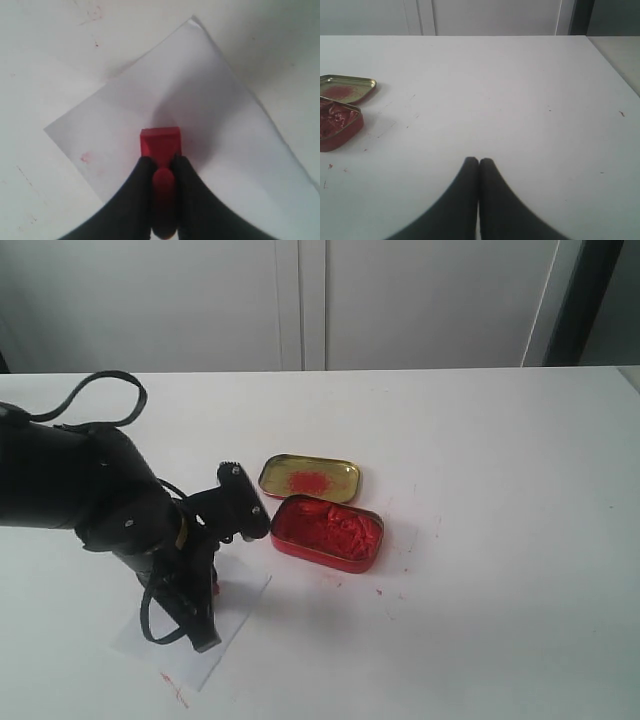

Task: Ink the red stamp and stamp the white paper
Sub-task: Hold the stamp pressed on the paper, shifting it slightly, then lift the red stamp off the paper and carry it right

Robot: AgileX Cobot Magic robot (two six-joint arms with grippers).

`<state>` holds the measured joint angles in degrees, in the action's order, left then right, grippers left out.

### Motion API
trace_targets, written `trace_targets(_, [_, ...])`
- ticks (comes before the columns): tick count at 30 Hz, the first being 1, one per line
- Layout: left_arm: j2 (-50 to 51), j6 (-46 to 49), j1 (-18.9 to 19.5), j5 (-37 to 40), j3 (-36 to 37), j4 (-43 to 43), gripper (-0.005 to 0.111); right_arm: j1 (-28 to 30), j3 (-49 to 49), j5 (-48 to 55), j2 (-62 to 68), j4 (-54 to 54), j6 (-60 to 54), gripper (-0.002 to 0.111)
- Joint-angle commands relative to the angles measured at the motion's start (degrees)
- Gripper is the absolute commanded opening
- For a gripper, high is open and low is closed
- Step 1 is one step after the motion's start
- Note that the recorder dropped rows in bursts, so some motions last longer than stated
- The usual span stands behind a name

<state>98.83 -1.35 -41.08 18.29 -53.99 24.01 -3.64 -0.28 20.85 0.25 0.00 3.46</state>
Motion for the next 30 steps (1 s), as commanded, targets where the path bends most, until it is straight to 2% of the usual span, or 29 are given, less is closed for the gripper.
trace_targets(1, [0.6, -10.5, -1.5, 3.2, 0.0, 10.0, 0.0, 0.3, 0.3, -0.8, -0.3, -0.5, 0.2, 0.0])
trace_targets(3, [0.6, -13.1, -1.8, 3.8, 0.0, 12.5, 0.0, 0.3, 0.3, -0.8, -0.3, -0.5, 0.2, 0.0])
trace_targets(11, [0.5, -13.3, -1.9, 4.3, -0.1, 12.6, 0.0, 0.3, 0.3, -0.8, -0.3, -0.5, 0.2, 0.0])
trace_targets(20, [-0.6, -13.0, -2.0, 8.2, -4.2, 10.8, 0.0, 0.3, 0.3, -0.8, -0.3, -0.5, 0.2, 0.0])
trace_targets(30, [-4.9, -12.8, -2.0, 10.4, -4.2, 7.6, 0.0, 0.3, 0.3, -0.8, -0.3, -0.5, 0.2, 0.0])
